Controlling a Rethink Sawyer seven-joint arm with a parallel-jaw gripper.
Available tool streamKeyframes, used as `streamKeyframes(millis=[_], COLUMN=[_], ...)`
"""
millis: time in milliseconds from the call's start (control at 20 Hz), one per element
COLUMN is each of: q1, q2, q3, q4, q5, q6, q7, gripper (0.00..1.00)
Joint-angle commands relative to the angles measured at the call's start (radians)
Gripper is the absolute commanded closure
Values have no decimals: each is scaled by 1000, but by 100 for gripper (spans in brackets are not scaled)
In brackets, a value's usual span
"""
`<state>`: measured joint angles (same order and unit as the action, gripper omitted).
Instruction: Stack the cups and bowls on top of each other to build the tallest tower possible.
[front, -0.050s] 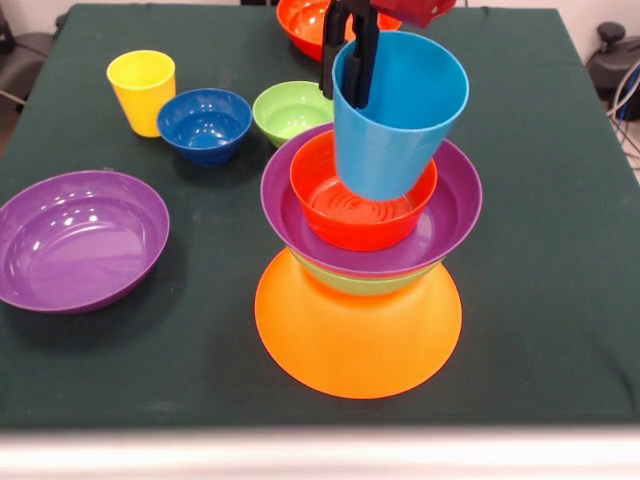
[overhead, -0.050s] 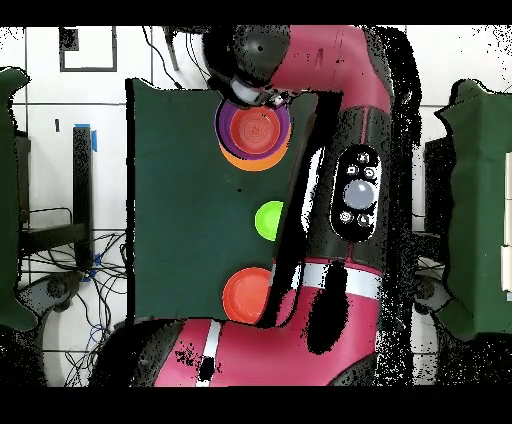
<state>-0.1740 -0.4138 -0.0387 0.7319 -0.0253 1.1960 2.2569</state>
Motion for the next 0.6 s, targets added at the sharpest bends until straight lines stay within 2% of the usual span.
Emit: streamKeyframes(millis=[50,150,350,600], q1=[-9,-9,-16,-25], q2=[-27,-28,-81,-123], q3=[79,78,76,83], q4=[106,103,242,347], q5=[-39,-37,-27,-25], q6=[13,18,-73,-142], q7=[-202,-194,-188,-176], gripper=[100,100,100,100])
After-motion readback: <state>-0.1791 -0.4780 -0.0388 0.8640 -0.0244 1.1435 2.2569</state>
